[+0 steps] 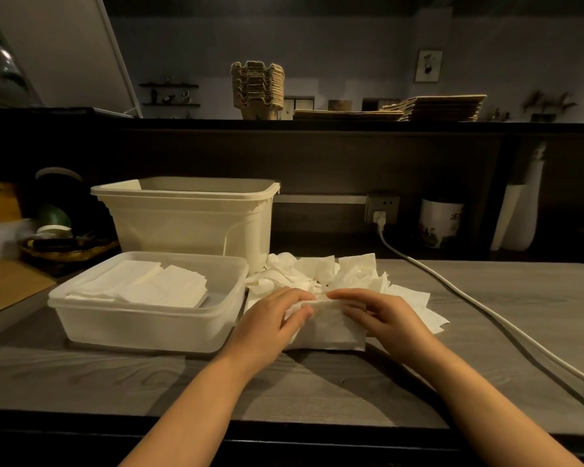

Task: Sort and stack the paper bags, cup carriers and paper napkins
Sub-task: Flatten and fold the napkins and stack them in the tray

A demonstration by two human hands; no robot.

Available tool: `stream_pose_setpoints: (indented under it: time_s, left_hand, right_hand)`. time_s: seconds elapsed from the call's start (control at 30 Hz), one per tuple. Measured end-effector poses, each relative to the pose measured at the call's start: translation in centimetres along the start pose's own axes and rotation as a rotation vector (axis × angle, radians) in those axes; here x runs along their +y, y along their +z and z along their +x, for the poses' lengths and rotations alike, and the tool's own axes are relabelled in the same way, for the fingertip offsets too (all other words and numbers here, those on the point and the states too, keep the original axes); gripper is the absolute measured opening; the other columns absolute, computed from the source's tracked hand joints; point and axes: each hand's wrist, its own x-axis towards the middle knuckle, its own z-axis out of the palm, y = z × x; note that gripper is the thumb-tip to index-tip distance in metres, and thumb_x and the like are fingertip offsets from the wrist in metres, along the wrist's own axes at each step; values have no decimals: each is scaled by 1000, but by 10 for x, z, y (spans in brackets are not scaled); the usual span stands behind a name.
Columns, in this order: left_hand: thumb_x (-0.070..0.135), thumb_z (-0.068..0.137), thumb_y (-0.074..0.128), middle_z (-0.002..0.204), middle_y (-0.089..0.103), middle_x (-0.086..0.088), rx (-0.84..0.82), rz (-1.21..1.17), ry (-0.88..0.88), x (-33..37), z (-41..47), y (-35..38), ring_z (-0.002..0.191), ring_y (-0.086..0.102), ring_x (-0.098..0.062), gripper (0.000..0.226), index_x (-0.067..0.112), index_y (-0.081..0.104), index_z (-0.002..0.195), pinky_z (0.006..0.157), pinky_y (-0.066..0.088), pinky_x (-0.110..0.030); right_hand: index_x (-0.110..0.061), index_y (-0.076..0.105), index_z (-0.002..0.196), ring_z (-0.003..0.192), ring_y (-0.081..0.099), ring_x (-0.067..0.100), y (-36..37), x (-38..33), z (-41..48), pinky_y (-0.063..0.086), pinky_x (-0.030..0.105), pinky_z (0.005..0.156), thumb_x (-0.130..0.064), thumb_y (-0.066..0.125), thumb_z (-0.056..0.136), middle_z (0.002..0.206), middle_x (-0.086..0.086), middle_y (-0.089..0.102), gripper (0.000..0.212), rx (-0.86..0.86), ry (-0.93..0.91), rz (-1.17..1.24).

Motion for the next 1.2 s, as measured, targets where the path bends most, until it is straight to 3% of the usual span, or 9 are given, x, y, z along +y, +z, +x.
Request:
stream_pose_setpoints:
  time_s: [0.13, 0.23, 0.33, 0.57, 0.73, 0.83, 0.97, 1.1, 1.2]
  left_hand:
    - [32, 94, 51, 98, 47, 34, 74, 72, 40, -1, 1, 0, 92, 47, 15, 15, 39, 56, 107, 73, 39, -1]
    - [36, 96, 46, 111, 45, 29, 44, 146, 84, -1, 0, 2, 97, 46, 9, 29, 35, 53, 124, 77, 36, -3]
    - [36, 97, 42, 126, 45, 20, 7, 210, 107, 0, 0, 2, 109, 42, 6, 38, 31, 46, 134, 85, 36, -10]
    - [28, 100, 37, 123, 49, 16, -2, 224, 108, -1, 0, 2, 108, 47, 1, 39, 36, 43, 137, 82, 40, -11]
    - [23, 100, 39, 124, 52, 13, 37, 250, 153, -1, 0, 1, 111, 48, -2, 39, 33, 45, 137, 84, 38, -7]
    - [27, 100, 39, 126, 50, 13, 47, 287, 181, -3, 1, 1, 115, 44, -2, 40, 32, 41, 139, 88, 33, -7]
    - [24, 101, 34, 126, 47, 12, 25, 285, 166, -3, 0, 2, 117, 42, -3, 41, 28, 37, 142, 97, 36, -18]
    - [25, 101, 36, 122, 45, 13, -4, 277, 141, -1, 0, 1, 110, 44, -1, 42, 30, 35, 143, 89, 36, -13]
    - [33, 92, 56, 120, 38, 23, -73, 57, 33, 1, -3, 0, 101, 41, 10, 57, 49, 26, 138, 81, 34, -5]
  right_hand:
    - [-51, 57, 98, 98, 53, -10, -2, 0, 0, 51, 12, 79, -15, 54, 92, 107, -30, 54, 37, 42, -14, 18]
    - [-60, 44, 112, 103, 45, -22, -2, -1, 1, 44, 9, 88, -24, 53, 93, 109, -39, 46, 42, -61, -57, -125]
    - [-61, 34, 120, 105, 41, -23, -1, -3, 1, 41, 6, 87, -22, 51, 94, 110, -37, 43, 50, -69, -103, -210]
    - [-51, 41, 119, 99, 46, -7, -5, -2, 1, 45, 10, 88, -7, 49, 94, 108, -30, 42, 51, -66, -131, -315]
    - [-47, 44, 118, 93, 45, -22, -6, 0, 1, 39, 1, 79, -1, 50, 93, 100, -34, 44, 53, 4, -139, -293]
    - [-52, 39, 119, 94, 45, -18, -7, 0, 1, 42, 7, 84, -11, 49, 95, 103, -36, 42, 49, -43, -132, -316]
    - [-54, 38, 119, 101, 44, -11, -7, -1, 1, 44, 13, 92, -16, 47, 96, 110, -34, 41, 46, -70, -126, -341]
    - [-48, 45, 120, 99, 44, -17, -7, 3, 1, 42, 7, 87, -7, 49, 94, 107, -37, 42, 49, -31, -129, -310]
    - [-46, 47, 118, 97, 47, -18, -6, 3, 1, 42, 5, 83, -5, 51, 93, 105, -35, 45, 48, -27, -117, -257]
